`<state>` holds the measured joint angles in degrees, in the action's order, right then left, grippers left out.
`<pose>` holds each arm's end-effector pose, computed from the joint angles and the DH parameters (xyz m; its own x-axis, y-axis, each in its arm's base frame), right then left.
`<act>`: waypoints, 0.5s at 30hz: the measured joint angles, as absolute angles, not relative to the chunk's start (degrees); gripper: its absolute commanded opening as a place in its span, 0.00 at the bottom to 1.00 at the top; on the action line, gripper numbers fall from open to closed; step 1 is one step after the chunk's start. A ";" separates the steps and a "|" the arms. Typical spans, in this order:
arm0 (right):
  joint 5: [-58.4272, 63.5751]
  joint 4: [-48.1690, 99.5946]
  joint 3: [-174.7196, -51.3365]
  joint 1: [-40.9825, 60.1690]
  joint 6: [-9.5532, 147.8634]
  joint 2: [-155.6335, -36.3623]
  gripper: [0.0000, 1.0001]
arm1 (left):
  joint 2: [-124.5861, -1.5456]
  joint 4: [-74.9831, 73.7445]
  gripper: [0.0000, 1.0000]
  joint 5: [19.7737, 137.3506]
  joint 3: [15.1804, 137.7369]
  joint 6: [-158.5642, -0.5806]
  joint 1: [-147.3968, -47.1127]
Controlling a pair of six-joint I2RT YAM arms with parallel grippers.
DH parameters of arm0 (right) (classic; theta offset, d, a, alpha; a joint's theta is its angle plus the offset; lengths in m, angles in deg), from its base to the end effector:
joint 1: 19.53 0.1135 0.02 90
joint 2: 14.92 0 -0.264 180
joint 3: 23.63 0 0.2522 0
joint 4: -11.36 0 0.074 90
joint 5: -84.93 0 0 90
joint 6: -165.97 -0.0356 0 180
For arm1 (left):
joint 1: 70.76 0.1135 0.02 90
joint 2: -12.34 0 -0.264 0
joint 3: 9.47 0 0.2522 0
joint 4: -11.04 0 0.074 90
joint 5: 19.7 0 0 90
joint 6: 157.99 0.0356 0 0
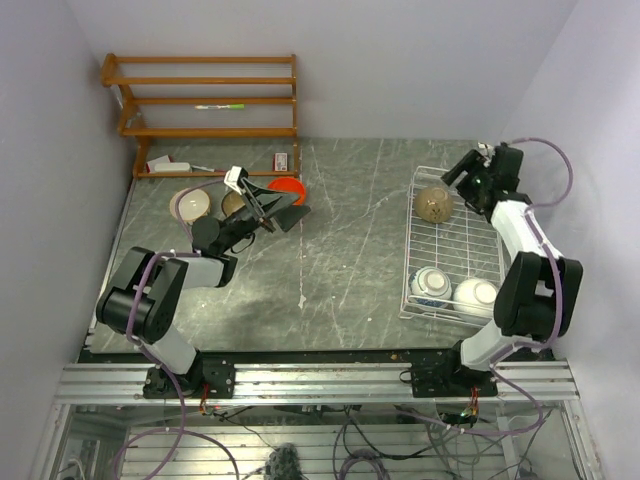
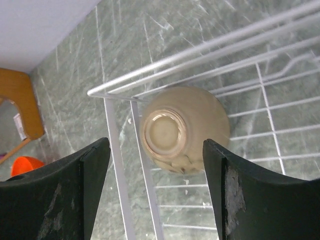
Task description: Load the bowls into the dish rack
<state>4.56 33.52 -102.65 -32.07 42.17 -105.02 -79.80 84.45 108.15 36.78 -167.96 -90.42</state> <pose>0.3519 -0.0722 0.2692 -0.4015 0.6512 -0.6440 0.3620 0.7588 0.5415 0.2714 -0.1201 0.2434 -0.8417 -0.5251 -0.1257 0.2938 -0.2501 -0.9225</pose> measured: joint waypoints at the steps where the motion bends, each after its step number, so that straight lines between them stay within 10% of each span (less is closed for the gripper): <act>1: 3.47 34.40 -104.33 -30.32 42.87 -106.14 0.75 | -79.82 84.45 0.98 108.61 36.98 -167.96 -90.39; 15: -8.29 41.41 -117.42 -25.03 50.34 -122.03 0.75 | -80.17 84.48 0.98 114.46 38.20 -167.89 -87.57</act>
